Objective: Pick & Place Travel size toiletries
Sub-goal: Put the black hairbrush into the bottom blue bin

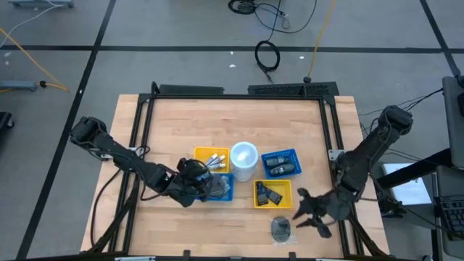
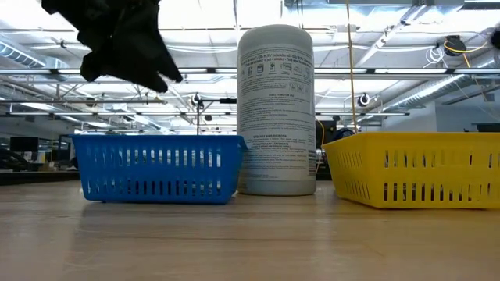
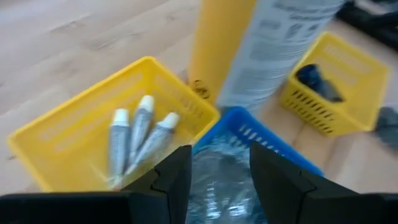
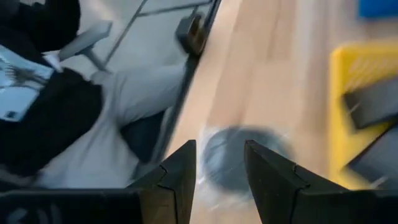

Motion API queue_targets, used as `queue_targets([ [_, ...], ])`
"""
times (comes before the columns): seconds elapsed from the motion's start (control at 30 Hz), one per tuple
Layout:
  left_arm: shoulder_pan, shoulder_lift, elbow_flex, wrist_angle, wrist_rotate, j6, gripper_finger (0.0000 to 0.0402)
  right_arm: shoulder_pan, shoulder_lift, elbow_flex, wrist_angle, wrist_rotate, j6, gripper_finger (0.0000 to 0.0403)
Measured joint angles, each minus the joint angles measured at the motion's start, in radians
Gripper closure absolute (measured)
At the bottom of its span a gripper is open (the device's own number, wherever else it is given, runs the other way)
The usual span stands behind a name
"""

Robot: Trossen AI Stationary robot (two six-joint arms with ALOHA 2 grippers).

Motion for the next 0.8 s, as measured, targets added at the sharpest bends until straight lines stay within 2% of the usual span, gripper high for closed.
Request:
queue_targets([
  [0.17, -0.029, 0.0, 0.0, 0.181, 0.006, 0.138, 0.024, 0.095, 0.102, 0.0, -0.001, 0.003, 0.259, 0.0275],
  [0.33, -0.061, -0.001, 0.0, 0.387, 0.054, 0.308, 0.024, 0.118, 0.22, 0.0, -0.002, -0.001, 0.487, 0.0275],
  [0.47, -0.078, -0.001, 0.0, 0.451, 0.063, 0.368, 0.024, 0.118, 0.278, 0.0, -0.001, -0.047, 0.523, 0.0275],
  [0.6, -0.085, -0.001, 0.0, 0.455, 0.063, 0.375, 0.024, 0.111, 0.32, 0.0, 0.012, -0.048, 0.558, 0.0271],
  [0.8, -0.084, -0.001, 0.0, 0.455, 0.063, 0.387, 0.024, 0.085, 0.346, 0.0, 0.021, -0.046, 0.582, 0.0235],
])
